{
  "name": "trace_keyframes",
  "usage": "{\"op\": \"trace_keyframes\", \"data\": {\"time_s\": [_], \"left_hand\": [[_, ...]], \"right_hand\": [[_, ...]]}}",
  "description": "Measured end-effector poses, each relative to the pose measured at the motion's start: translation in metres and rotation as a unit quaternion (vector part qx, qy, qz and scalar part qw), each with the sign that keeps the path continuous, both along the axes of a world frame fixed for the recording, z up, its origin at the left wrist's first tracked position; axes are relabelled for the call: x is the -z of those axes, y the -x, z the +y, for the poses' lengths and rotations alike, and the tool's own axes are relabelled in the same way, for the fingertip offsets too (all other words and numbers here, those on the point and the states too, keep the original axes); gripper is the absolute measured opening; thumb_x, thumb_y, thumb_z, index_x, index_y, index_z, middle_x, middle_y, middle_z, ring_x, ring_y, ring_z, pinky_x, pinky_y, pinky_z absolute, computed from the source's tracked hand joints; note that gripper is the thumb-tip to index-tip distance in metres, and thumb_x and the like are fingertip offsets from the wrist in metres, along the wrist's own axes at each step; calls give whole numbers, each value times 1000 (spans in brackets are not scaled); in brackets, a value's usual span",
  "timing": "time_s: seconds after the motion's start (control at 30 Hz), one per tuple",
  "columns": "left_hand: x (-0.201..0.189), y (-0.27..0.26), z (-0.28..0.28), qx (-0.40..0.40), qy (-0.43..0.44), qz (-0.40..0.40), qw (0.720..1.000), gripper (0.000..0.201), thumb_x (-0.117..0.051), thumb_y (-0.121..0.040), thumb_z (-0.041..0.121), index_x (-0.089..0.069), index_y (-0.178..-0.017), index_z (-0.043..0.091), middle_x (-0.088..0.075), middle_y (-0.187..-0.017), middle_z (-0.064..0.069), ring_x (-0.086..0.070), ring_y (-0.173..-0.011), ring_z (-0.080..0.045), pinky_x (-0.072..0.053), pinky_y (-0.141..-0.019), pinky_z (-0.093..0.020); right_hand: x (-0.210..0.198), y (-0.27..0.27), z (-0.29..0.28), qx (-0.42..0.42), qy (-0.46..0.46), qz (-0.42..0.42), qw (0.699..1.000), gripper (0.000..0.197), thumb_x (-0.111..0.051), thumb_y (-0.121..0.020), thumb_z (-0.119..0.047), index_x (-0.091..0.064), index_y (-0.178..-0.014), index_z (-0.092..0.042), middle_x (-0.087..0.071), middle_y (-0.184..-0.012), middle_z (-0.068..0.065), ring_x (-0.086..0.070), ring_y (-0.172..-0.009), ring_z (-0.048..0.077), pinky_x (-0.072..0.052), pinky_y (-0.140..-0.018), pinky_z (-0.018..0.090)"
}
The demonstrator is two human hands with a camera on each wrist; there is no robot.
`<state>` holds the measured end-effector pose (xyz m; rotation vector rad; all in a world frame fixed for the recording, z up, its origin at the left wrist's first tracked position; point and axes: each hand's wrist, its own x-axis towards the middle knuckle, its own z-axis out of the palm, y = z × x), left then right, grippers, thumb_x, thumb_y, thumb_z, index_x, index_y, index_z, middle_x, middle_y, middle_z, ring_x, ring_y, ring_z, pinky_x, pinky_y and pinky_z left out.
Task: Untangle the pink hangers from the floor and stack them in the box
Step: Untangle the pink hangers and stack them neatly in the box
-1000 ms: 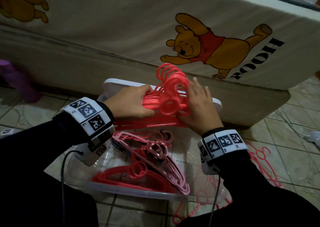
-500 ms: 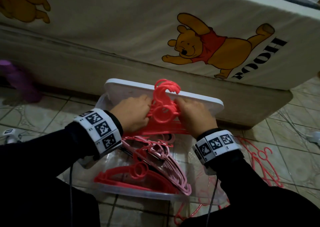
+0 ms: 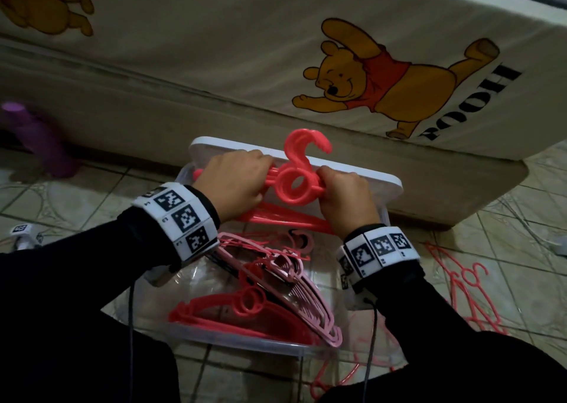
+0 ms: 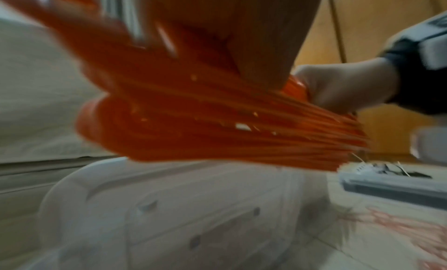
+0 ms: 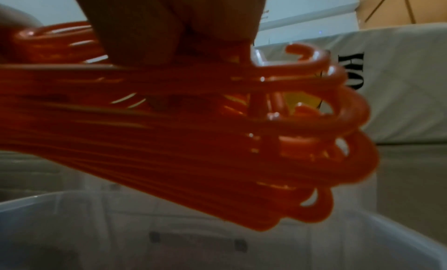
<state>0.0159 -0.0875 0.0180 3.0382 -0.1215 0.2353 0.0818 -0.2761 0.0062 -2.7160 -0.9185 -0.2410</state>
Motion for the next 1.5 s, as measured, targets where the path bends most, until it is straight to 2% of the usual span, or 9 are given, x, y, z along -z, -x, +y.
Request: {"op": "trace_keyframes", "data": {"time_s": [0.13,0.37,0.6,0.8,1.0,1.17,1.27,1.37,1.5], "left_hand": [[-5,-5,11,-8,-4,8,1000,9,-50,-89,19,-41,-88,22,-62,-96,-5,-60,-86,-28,-44,-68,-37],[-11,-10,42,-48,-35,-13,998,12,-49,-86,13,-48,-98,11,-61,-102,-17,-59,-91,-40,-35,-65,-39],[-17,-12,55,-77,-24,-31,996,13,-49,-85,19,-42,-95,15,-64,-98,-19,-60,-87,-41,-33,-63,-37],[-16,-16,43,-68,-44,-33,996,12,-48,-87,22,-38,-92,18,-65,-92,-13,-60,-91,-33,-30,-79,-40],[-21,-18,39,-87,-42,-56,994,16,-53,-81,27,-46,-95,20,-52,-79,-2,-56,-93,-29,-29,-89,-41],[-21,-16,38,-83,13,-44,995,19,-54,-81,20,-43,-96,19,-64,-94,-12,-59,-90,-36,-31,-71,-37],[-20,-14,38,-100,41,-36,994,21,-54,-82,22,-43,-100,19,-64,-100,-16,-59,-90,-41,-32,-66,-36],[-23,-14,39,-108,50,-31,992,23,-55,-82,22,-35,-93,24,-64,-100,-16,-59,-89,-41,-32,-66,-37],[-26,-14,40,-114,54,-49,991,22,-55,-80,18,-41,-97,20,-64,-99,-15,-58,-87,-40,-31,-65,-36]], "right_hand": [[-1,-2,4,-30,-14,57,998,22,-55,-86,-16,-59,-108,-17,-69,-93,9,-63,-87,30,-47,-69,34],[-16,-25,-38,-2,-110,290,951,96,-79,-50,-54,-45,-132,-18,-48,-123,-11,-45,-115,5,-35,-93,22],[44,-44,-56,42,85,376,922,44,-82,-70,-31,-66,-104,-7,-69,-104,9,-63,-89,18,-50,-81,29],[122,-21,-8,4,192,298,935,34,-60,-88,-34,-65,-115,-13,-64,-120,11,-60,-111,25,-43,-87,25],[169,-11,3,47,185,352,917,74,-59,-89,-39,-24,-148,-13,-43,-145,10,-47,-129,20,-34,-103,23],[158,-26,15,49,180,352,917,49,-56,-92,-31,-47,-136,-10,-51,-137,11,-48,-126,24,-35,-100,24],[152,-29,12,39,156,343,925,38,-46,-98,-30,-55,-129,-12,-53,-134,10,-48,-125,23,-33,-94,9],[137,-34,13,46,77,274,957,32,-49,-96,-33,-61,-120,-17,-58,-126,9,-52,-118,25,-36,-95,22],[116,-34,12,29,14,205,978,33,-54,-94,-30,-59,-123,-16,-55,-126,9,-48,-118,23,-30,-94,18]]}}
